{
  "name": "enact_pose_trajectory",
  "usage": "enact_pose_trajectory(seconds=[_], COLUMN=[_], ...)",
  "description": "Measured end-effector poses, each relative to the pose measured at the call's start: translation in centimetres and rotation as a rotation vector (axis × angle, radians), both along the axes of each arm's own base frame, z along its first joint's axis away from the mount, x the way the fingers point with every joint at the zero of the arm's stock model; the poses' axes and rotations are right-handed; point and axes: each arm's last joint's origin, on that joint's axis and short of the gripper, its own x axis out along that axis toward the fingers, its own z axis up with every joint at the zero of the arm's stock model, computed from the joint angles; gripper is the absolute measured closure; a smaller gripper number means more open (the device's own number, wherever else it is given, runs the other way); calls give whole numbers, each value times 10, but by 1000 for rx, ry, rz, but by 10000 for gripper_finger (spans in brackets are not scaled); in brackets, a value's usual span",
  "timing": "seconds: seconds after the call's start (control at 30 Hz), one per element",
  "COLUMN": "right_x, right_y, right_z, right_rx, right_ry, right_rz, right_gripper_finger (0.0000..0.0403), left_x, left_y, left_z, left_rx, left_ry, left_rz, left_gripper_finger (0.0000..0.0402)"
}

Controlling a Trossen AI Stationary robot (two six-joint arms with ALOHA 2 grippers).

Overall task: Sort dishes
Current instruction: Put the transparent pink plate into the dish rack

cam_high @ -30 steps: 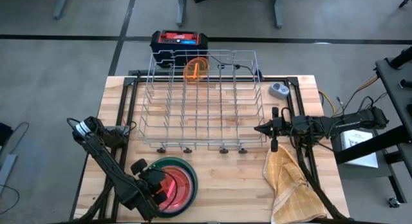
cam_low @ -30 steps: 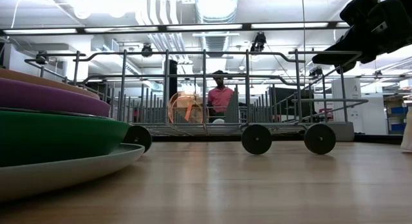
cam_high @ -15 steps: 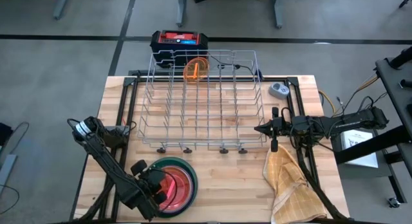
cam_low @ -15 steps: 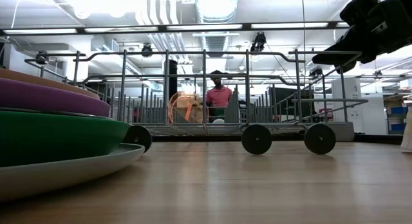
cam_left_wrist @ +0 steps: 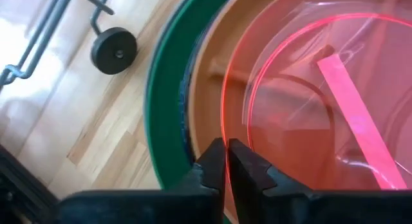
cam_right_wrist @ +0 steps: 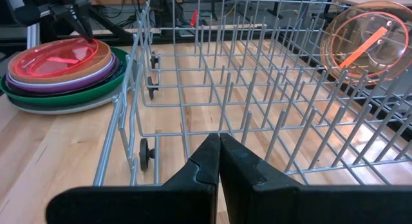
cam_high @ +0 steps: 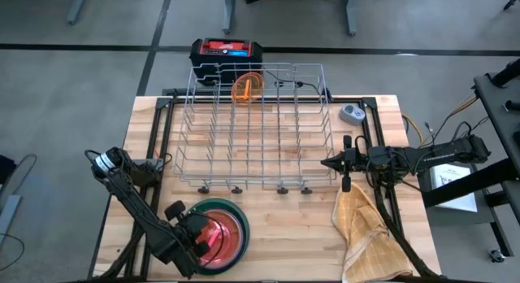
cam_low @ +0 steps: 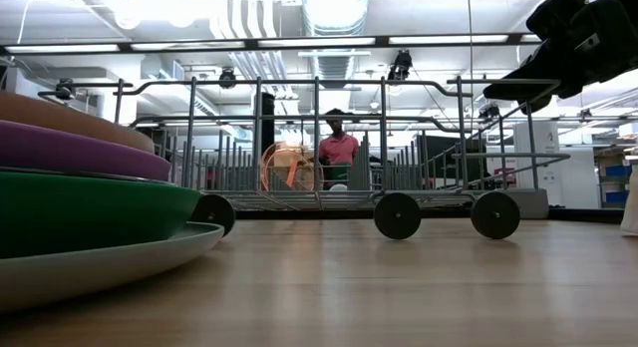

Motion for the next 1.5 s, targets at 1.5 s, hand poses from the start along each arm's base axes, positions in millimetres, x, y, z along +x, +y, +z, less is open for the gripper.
enact_pose_trajectory(seconds=[1.5], right_x=[0], right_y=[0], right_z=[55], right_rx=[103], right_ry=[-124], right_rz=[-9], right_gripper_finger=[400], left_x=[12], left_y=[-1], left_z=[113], left_rx=[220], left_ry=[-269], left_rz=[-228], left_gripper_finger=[401])
